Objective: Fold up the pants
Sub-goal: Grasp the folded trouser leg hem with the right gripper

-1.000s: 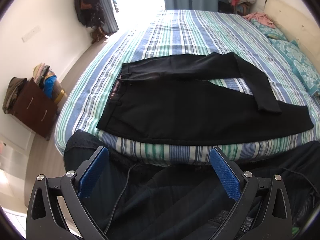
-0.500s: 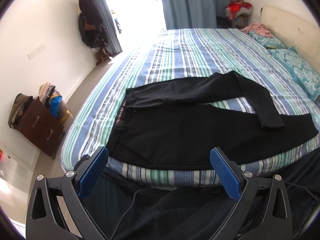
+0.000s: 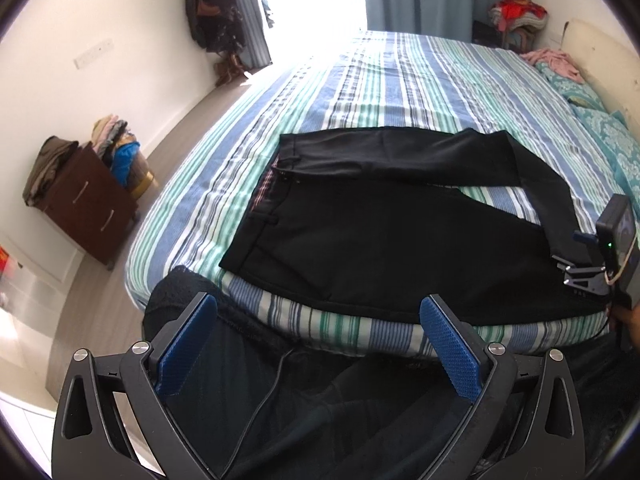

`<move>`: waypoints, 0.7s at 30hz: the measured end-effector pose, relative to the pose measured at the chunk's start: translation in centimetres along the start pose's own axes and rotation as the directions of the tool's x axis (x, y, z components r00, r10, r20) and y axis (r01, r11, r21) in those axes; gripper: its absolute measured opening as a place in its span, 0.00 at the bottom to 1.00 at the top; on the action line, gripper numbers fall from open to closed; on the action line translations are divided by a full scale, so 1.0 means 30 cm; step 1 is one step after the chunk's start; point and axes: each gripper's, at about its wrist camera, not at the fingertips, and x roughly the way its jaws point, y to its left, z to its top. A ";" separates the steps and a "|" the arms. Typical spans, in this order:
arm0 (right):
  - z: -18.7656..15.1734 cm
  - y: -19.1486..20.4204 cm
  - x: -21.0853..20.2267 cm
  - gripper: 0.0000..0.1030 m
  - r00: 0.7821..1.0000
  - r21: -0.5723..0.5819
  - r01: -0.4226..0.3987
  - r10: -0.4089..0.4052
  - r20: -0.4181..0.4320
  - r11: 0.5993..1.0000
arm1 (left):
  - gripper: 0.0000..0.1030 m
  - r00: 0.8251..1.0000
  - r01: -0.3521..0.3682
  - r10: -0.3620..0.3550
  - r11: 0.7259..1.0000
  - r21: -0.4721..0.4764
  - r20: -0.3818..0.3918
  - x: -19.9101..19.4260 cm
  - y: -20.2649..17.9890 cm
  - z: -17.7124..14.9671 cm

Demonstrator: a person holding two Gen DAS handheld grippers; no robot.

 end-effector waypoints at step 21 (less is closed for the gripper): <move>0.033 -0.917 -0.129 0.12 0.965 0.445 0.258 -0.252 -0.075 0.858 | 0.99 0.998 -0.026 0.038 0.978 0.205 -0.057 0.109 -0.217 0.040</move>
